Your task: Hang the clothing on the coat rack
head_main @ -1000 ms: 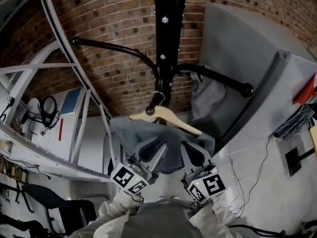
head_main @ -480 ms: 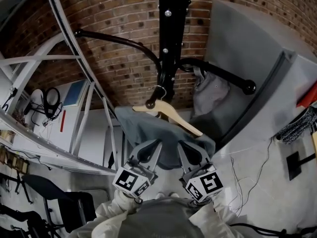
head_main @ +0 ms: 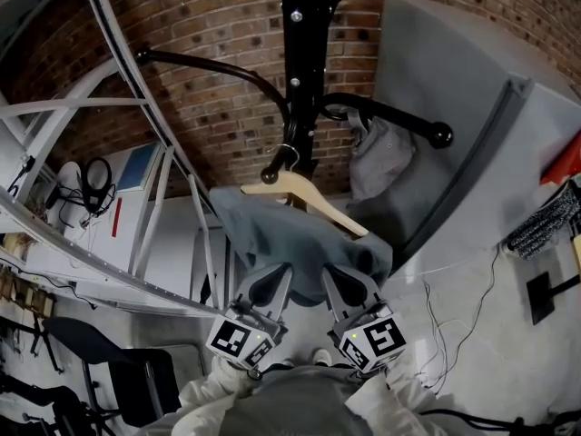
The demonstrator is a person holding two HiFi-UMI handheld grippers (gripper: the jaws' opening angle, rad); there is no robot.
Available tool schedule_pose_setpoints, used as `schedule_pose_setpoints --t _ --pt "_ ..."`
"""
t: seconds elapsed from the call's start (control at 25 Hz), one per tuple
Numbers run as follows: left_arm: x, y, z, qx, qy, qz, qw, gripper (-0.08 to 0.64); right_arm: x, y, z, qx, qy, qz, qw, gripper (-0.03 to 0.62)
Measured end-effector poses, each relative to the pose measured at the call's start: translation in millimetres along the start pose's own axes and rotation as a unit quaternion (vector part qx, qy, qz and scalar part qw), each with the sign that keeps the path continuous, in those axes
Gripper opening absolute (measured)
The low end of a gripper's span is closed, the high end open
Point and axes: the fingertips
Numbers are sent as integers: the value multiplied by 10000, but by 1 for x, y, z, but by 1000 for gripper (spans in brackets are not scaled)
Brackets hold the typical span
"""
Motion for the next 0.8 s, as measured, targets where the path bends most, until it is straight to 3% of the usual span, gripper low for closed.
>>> schedule_pose_setpoints --t 0.8 --pt "136 -18 19 -24 703 -36 9975 9 57 3 -125 235 1039 288 9939 25"
Point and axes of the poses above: the fingertips, and each gripper's own axes: x backward along the fingers, z to its right, y out of its underside, and after that the axes turned 11 degrees about y, right-handed
